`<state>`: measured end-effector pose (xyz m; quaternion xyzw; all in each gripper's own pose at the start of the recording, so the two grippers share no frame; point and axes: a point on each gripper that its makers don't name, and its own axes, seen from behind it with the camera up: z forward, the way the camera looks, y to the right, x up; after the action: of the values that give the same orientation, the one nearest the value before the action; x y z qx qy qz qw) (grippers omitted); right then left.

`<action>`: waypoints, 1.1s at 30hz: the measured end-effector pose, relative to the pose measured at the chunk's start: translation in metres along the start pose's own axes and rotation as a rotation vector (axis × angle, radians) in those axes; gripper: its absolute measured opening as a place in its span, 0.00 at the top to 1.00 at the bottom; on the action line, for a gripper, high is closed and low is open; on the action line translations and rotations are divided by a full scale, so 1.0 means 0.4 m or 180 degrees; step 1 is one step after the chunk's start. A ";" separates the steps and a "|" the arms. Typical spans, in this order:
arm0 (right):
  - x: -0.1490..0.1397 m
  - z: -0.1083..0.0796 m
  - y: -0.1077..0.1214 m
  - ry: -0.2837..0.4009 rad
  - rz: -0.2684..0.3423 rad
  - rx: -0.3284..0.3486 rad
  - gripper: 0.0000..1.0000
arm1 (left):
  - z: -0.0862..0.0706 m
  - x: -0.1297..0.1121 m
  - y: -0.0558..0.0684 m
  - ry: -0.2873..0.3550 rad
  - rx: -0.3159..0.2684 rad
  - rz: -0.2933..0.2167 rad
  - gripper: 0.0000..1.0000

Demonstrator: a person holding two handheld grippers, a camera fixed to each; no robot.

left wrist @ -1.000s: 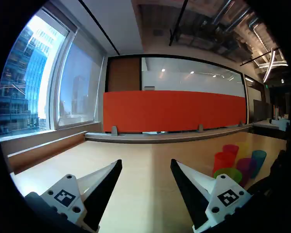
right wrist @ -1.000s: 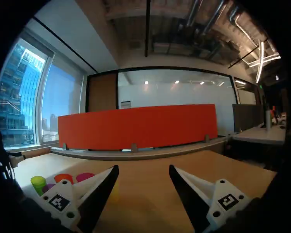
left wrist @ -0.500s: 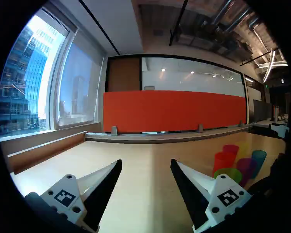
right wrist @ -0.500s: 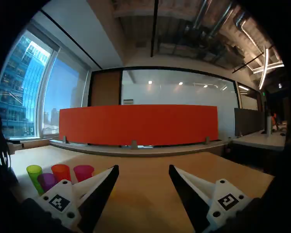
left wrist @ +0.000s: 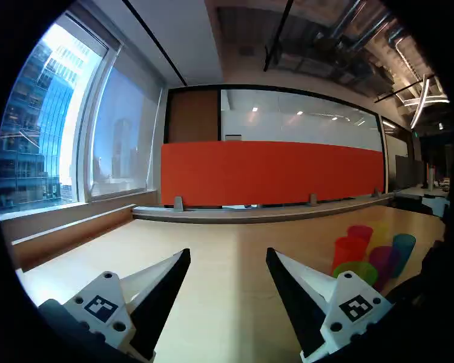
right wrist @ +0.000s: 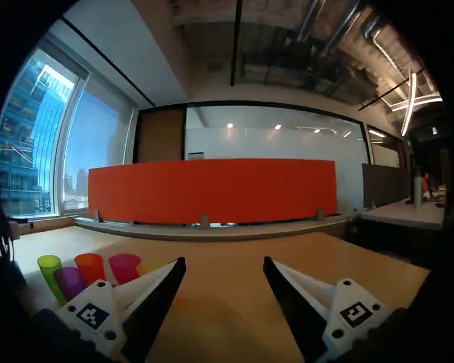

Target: Pour water

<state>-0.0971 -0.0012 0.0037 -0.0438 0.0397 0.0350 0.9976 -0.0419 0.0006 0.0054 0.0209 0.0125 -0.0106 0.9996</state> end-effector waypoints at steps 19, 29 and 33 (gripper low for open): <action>-0.030 0.000 -0.003 -0.0141 -0.0068 -0.0038 0.01 | 0.000 -0.002 -0.001 0.0000 0.0001 -0.0001 0.08; -0.031 0.006 0.001 -0.0146 -0.0065 -0.0041 0.01 | 0.002 -0.001 -0.003 0.0000 0.0001 -0.0001 0.08; -0.033 0.009 0.001 -0.0147 -0.0066 -0.0036 0.01 | 0.002 -0.002 -0.001 -0.0001 0.0001 -0.0001 0.08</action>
<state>-0.1100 -0.0013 0.0086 -0.0490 0.0160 0.0259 0.9983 -0.0427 0.0001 0.0061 0.0211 0.0124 -0.0107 0.9996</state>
